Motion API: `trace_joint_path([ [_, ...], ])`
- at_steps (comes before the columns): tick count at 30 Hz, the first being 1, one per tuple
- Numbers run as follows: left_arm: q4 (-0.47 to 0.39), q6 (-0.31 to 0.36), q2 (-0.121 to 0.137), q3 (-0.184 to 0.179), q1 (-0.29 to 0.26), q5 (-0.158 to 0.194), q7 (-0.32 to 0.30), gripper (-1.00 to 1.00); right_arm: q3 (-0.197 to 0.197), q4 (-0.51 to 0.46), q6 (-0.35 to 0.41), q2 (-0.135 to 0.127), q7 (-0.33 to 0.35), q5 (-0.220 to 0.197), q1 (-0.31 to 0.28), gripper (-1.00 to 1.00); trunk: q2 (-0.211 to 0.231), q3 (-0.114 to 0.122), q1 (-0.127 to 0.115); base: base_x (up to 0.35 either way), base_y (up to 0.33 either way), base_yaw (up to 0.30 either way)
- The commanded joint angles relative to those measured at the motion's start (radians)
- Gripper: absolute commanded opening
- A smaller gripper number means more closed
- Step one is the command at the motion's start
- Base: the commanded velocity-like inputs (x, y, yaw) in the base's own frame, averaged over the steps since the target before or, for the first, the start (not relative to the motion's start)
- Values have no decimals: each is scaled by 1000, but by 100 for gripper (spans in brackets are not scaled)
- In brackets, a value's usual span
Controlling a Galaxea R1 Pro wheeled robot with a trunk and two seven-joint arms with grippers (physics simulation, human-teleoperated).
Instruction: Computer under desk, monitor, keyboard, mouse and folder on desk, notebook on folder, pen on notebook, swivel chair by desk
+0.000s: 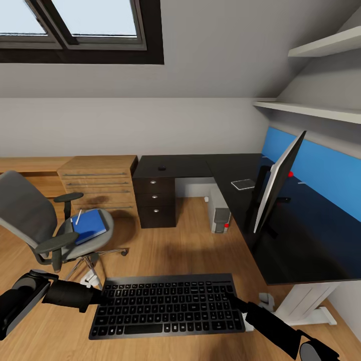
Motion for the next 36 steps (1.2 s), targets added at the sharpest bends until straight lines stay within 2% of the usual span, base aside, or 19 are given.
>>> trace_joint_path([
  [1,0,9,1,-3,-1,8,2,-100,-1,0,8,0,0,-7,-1,100,-1,-1,0,0,0,0],
  [12,-1,9,3,-1,-1,10,-1,-100,-1,0,8,0,0,-7,-1,100,-1,-1,0,0,0,0],
  [22,-2,9,2,1,-1,9,-62,-100,-1,0,8,0,0,-7,-1,100,-1,-1,0,0,0,0],
  [36,-2,9,1,1,-2,8,-67,-100,-1,0,8,1,-1,-5,-1,100,-1,-1,0,0,0,0],
])
